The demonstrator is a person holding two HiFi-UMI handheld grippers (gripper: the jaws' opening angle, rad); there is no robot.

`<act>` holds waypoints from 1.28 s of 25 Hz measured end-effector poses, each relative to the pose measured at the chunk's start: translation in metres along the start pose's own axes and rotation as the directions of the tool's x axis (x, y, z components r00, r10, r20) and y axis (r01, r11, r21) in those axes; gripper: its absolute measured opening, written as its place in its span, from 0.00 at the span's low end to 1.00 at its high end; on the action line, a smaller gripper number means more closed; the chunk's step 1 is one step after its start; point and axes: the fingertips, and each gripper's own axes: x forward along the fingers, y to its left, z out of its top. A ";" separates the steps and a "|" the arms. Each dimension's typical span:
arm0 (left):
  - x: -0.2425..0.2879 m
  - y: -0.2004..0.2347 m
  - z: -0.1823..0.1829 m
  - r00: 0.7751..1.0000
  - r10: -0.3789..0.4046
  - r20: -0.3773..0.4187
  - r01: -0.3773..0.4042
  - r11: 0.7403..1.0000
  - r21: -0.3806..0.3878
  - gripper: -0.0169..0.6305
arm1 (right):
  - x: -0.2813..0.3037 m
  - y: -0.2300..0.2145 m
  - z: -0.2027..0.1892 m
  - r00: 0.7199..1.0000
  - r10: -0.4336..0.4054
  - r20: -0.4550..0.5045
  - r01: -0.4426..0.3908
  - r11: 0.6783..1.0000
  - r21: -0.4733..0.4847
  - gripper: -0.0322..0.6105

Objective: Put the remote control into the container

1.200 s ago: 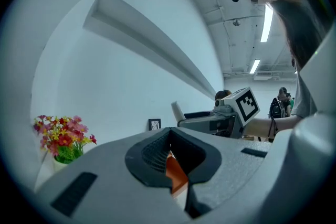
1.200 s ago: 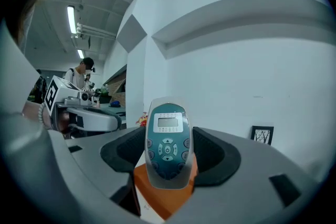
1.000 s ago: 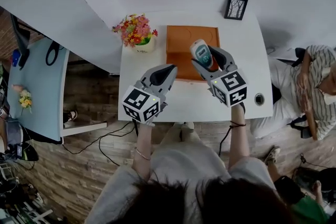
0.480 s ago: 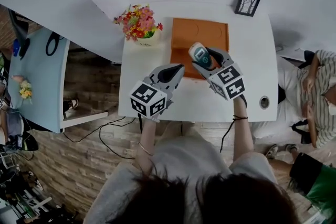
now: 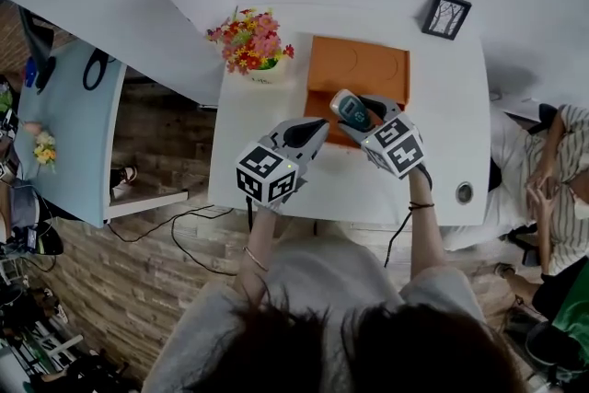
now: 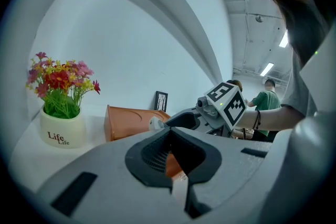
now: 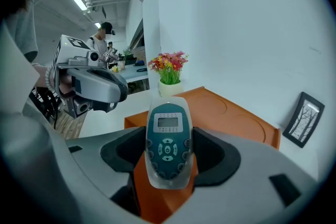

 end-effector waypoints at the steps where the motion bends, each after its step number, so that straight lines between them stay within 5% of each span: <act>1: 0.000 0.001 -0.001 1.000 0.000 -0.003 0.000 1.000 -0.002 0.03 | 0.003 0.000 -0.002 1.000 0.006 -0.013 -0.006 1.000 -0.001 0.48; 14: 0.004 0.009 -0.015 0.999 0.011 -0.036 -0.012 0.999 -0.034 0.03 | 0.036 0.002 -0.042 0.964 0.084 -0.253 -0.099 0.994 -0.048 0.48; 32: -0.001 0.017 -0.015 0.999 0.048 -0.021 -0.049 0.998 -0.046 0.03 | 0.056 0.003 -0.067 0.922 0.080 -0.379 -0.122 0.989 -0.088 0.48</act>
